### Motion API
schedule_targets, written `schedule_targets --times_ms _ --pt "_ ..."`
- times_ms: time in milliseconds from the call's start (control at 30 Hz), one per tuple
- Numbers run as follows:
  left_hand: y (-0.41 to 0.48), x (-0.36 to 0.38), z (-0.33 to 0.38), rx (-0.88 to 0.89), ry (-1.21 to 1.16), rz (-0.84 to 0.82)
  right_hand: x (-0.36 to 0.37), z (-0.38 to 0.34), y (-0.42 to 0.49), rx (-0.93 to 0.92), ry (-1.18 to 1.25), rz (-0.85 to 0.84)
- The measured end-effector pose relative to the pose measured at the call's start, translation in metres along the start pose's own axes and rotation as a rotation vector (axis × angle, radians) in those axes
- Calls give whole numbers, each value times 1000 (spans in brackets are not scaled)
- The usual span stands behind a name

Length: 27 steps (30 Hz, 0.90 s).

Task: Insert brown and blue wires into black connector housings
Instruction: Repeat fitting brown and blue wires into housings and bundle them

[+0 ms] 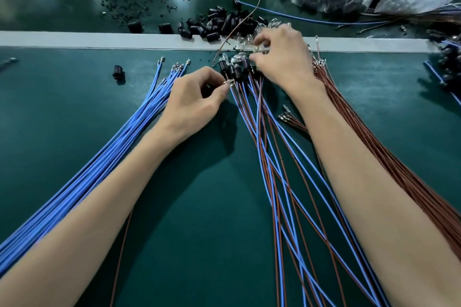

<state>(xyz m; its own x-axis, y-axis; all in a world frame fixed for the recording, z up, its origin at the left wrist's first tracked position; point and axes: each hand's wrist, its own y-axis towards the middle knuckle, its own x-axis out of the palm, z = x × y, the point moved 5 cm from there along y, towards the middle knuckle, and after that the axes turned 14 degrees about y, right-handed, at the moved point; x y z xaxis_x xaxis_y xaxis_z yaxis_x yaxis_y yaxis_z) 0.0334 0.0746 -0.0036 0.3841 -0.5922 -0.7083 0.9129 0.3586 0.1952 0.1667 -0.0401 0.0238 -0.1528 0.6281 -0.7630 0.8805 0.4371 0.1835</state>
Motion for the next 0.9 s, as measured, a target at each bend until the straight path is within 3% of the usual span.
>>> schedule_targets --times_ms 133,367,433,500,633,900 --pt "-4 0 6 101 79 23 7 -2 3 88 -75 -16" --pt "-5 0 12 188 122 23 2 -5 -3 -53 -83 116" --pt "-5 0 13 186 115 11 -7 -3 -5 -99 -2 151" --pt "-5 1 13 175 101 12 -16 -5 -13 -152 227 145" --pt "-4 1 12 157 59 13 -14 -6 -39 -132 684 3" --pt "-5 2 9 113 7 6 5 -11 -52 -212 641 27"
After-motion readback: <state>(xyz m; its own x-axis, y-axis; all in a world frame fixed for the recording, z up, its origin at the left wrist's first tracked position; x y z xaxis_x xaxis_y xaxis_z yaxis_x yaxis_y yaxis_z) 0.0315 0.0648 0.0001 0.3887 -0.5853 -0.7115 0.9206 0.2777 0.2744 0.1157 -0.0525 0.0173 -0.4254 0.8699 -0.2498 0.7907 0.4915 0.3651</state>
